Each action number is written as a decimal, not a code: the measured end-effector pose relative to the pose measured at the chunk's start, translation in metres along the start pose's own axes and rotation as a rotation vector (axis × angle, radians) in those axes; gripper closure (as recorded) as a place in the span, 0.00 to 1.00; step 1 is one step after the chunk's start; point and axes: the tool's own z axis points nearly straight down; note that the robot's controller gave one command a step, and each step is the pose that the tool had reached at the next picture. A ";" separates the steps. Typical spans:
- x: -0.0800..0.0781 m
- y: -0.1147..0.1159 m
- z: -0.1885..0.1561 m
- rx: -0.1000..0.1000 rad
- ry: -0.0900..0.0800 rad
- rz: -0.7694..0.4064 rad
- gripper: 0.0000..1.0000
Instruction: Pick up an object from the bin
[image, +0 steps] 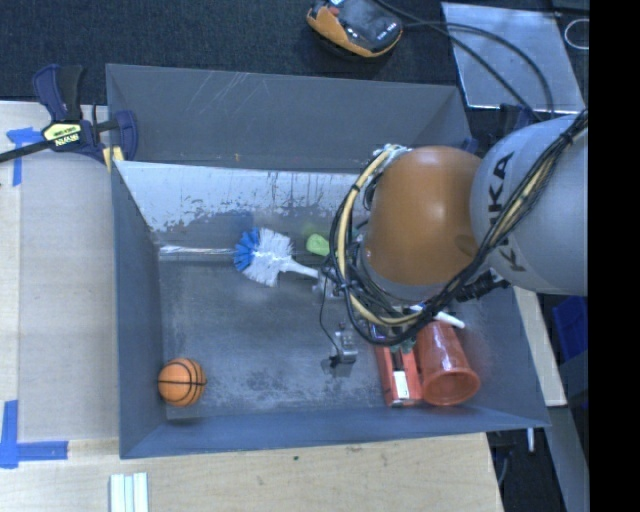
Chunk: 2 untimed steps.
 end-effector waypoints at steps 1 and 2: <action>-0.002 0.000 -0.005 -0.001 -0.009 0.003 0.00; 0.022 0.093 0.106 -0.002 0.003 0.133 0.00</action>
Offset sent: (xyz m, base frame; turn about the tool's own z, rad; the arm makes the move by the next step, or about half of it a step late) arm -0.0213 0.0910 -0.1040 0.1371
